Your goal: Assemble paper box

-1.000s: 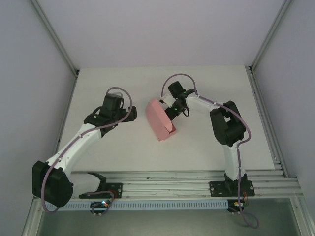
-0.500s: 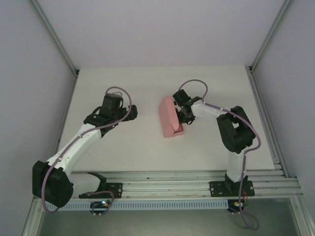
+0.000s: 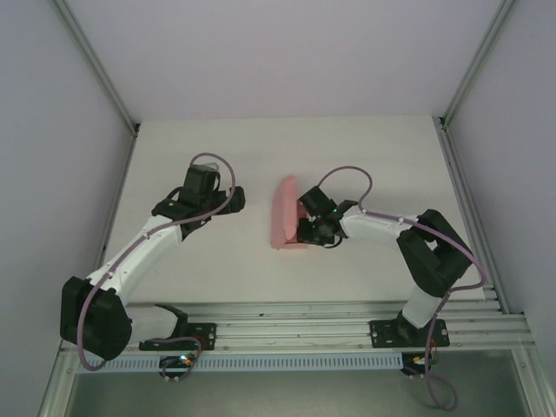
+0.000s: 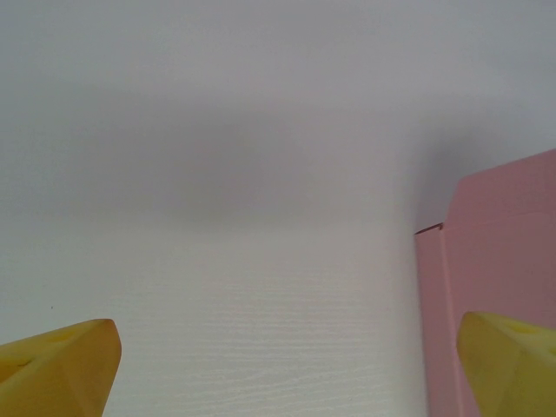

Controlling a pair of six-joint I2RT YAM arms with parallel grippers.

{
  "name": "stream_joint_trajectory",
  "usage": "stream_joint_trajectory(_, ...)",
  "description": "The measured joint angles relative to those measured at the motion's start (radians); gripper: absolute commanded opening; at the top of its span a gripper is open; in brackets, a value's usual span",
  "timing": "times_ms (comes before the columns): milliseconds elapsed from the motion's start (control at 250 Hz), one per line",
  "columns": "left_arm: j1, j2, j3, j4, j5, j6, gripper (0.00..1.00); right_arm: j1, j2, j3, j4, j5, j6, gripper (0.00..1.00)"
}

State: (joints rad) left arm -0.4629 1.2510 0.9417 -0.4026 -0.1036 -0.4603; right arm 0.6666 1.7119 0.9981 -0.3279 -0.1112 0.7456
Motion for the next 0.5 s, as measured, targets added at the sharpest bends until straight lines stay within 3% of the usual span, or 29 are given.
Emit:
stream_joint_trajectory(104, 0.0, 0.0, 0.0, 0.005, 0.003, 0.0, 1.0, 0.045, 0.0, 0.0, 0.032, -0.032, 0.029, 0.27)
stream_joint_trajectory(180, 0.001, 0.0, 0.0, 0.007, 0.003, 0.0, 1.0, 0.072, -0.011, -0.001, 0.034, -0.031, 0.043, 0.44)
stream_joint_trajectory(304, 0.006, 0.0, 0.0, 0.007, 0.004, 0.0, 1.0, 0.076, -0.089, -0.003, 0.006, 0.045, -0.031, 0.62)
stream_joint_trajectory(407, 0.008, 0.0, 0.0, 0.007, 0.004, 0.0, 1.0, 0.005, -0.169, -0.003, 0.018, 0.098, -0.189, 0.75)
stream_joint_trajectory(503, 0.009, -0.003, -0.008, 0.014, 0.008, 0.0, 1.0, -0.115, -0.178, 0.004, 0.052, 0.038, -0.402, 0.82)
